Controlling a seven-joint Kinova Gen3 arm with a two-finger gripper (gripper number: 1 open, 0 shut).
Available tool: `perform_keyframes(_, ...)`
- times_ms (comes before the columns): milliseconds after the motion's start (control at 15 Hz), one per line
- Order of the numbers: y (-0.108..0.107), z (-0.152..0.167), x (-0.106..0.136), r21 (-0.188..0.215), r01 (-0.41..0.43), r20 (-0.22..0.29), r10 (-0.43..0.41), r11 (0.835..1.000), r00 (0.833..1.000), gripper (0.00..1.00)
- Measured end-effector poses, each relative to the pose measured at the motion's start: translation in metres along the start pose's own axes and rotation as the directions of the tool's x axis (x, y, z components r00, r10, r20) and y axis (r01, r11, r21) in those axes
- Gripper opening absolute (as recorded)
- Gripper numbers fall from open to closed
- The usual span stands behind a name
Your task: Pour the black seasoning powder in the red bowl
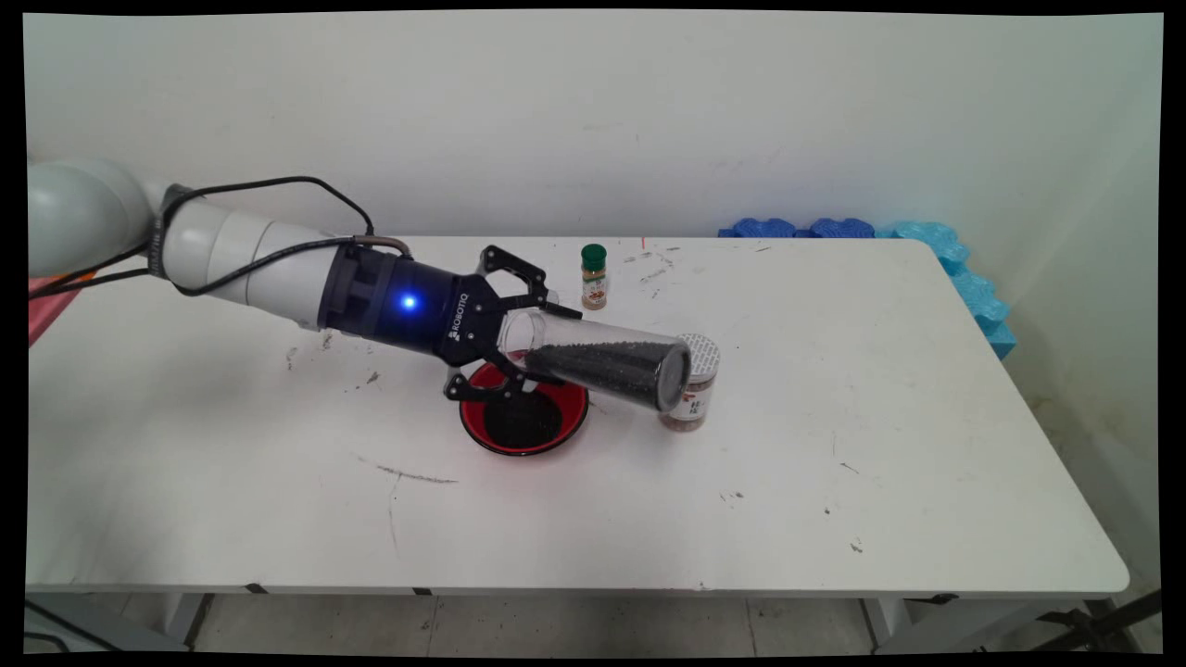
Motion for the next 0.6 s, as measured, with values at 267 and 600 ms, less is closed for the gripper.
perform_keyframes(267,0.0004,0.0008,0.0011,-0.018,0.038,0.007,-0.038,0.999,0.999,0.0)
perform_keyframes(600,-0.0003,-0.0004,0.0042,-0.037,0.083,0.007,-0.082,0.996,0.997,0.0)
